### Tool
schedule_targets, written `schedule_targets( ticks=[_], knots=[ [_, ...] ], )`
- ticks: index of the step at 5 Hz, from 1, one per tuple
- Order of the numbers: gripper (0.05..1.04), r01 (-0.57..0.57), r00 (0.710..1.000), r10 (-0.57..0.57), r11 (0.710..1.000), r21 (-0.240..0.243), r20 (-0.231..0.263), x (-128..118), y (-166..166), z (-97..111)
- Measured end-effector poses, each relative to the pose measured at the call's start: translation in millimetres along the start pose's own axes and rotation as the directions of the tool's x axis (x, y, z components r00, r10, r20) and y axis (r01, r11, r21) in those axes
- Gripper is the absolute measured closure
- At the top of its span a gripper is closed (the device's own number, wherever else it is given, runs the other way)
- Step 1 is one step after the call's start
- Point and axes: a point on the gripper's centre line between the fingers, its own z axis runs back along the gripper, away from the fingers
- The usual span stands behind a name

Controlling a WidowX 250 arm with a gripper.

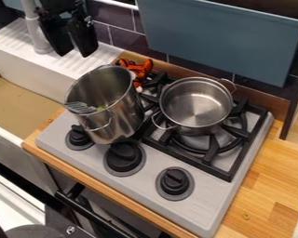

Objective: Put the orange object in the silver pot

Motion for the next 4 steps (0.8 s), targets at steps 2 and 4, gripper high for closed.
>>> schedule_targets(
  ticks=[2,4],
  knots=[
    [0.086,-0.040,0.997,0.042,0.999,-0.025,0.058,13,-4,-13],
    [0.086,-0.089,0.988,0.096,0.994,-0.064,0.121,38,-23,-8]
  ],
)
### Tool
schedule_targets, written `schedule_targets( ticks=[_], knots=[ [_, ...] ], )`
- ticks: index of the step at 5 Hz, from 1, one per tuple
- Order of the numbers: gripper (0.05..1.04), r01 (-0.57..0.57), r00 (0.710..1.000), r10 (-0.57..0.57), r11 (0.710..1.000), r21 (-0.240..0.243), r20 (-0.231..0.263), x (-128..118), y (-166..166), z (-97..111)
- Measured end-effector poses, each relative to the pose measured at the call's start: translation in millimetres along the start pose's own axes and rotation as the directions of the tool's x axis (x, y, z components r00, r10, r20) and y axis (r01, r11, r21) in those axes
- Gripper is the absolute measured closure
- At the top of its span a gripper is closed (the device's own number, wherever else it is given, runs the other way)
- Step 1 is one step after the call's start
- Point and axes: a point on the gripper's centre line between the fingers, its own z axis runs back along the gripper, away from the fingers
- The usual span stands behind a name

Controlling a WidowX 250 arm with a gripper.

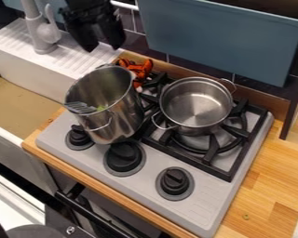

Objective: Put the orange object in the silver pot

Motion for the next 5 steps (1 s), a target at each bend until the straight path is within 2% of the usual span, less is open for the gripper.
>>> schedule_targets(
  ticks=[2,3,4,5],
  knots=[
    [0.086,0.028,0.999,-0.028,1.000,0.002,0.043,18,-13,-21],
    [0.086,0.031,0.999,-0.032,0.999,0.027,0.036,20,-13,-35],
    [0.086,0.009,1.000,-0.009,0.997,0.071,0.000,24,-7,-53],
    [0.086,0.016,1.000,-0.015,0.993,0.116,-0.006,29,-5,-64]
  ],
)
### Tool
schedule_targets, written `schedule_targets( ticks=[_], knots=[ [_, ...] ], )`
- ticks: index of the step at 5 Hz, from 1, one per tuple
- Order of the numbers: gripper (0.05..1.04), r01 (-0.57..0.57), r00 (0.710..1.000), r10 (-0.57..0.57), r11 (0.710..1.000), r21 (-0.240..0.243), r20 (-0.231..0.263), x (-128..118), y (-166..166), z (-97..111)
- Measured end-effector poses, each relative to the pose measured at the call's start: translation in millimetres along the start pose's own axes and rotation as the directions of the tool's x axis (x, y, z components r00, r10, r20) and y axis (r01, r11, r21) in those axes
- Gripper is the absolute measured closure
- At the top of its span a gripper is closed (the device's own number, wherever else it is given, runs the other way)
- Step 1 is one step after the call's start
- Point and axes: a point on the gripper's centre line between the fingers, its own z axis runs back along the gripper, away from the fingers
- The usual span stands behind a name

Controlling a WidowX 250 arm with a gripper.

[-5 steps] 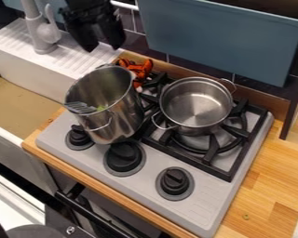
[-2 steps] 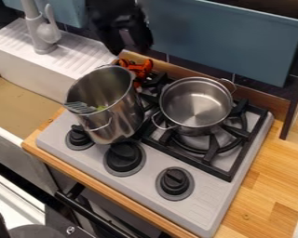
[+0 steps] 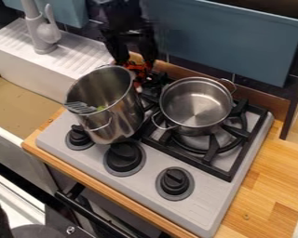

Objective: Put the orange object in the silver pot

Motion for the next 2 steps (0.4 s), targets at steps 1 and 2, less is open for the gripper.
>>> schedule_targets(
  ticks=[1,2],
  knots=[
    [0.086,-0.026,1.000,0.027,0.999,0.038,-0.015,4.8,3.1,-16.2],
    [0.086,-0.025,1.000,0.025,0.997,0.067,-0.001,6.8,2.3,-20.3]
  ],
)
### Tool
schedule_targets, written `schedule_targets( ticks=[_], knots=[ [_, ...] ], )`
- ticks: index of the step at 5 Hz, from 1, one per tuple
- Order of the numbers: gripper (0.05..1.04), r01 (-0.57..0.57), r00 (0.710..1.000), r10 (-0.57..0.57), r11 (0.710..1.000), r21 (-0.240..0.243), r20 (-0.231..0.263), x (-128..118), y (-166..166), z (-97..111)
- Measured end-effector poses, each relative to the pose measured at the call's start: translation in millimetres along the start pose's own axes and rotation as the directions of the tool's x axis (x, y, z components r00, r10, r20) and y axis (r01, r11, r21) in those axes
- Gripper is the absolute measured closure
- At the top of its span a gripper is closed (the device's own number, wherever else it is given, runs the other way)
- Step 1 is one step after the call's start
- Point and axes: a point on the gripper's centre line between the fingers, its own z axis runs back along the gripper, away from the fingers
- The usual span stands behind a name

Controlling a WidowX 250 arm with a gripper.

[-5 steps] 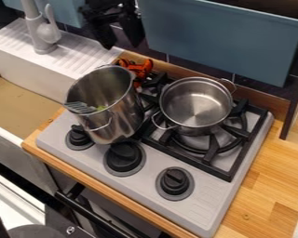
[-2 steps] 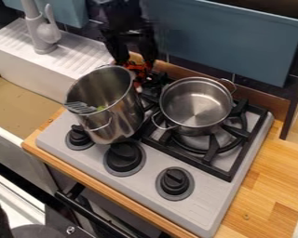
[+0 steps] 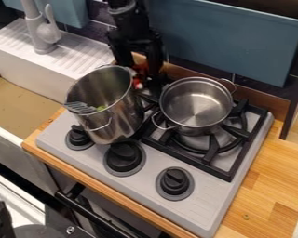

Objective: Put the orange object in the silver pot

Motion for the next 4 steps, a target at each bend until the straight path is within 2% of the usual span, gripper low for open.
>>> schedule_targets(
  ticks=[2,3,4],
  knots=[
    [0.087,-0.004,1.000,0.003,0.999,0.039,0.008,-2.6,-0.7,-7.8],
    [0.136,0.001,1.000,-0.001,0.999,0.038,0.004,-6.7,-0.6,-11.0],
    [0.394,0.021,1.000,-0.021,1.000,0.011,-0.013,-9.6,2.3,-8.2]
  ],
)
